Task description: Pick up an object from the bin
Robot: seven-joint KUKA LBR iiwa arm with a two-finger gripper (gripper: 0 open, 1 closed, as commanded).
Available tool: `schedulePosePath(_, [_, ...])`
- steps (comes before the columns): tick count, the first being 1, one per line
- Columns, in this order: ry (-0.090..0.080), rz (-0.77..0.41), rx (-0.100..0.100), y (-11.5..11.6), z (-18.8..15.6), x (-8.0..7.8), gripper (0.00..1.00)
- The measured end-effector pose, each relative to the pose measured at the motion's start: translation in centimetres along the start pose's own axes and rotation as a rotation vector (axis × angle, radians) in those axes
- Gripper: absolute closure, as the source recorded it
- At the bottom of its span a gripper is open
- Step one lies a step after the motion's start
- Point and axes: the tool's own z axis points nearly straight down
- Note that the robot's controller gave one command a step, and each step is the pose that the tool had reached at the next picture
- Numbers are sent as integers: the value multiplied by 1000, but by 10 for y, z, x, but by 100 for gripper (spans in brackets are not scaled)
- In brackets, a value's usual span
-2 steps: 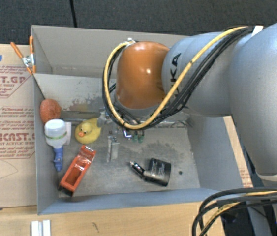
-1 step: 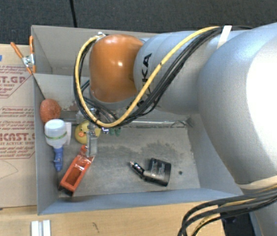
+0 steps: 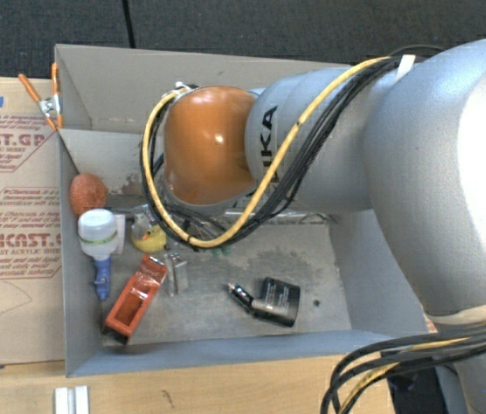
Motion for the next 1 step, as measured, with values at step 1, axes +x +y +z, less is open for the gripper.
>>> schedulePosePath(1, [-3, -187, 1, 31, 63, 27, 0])
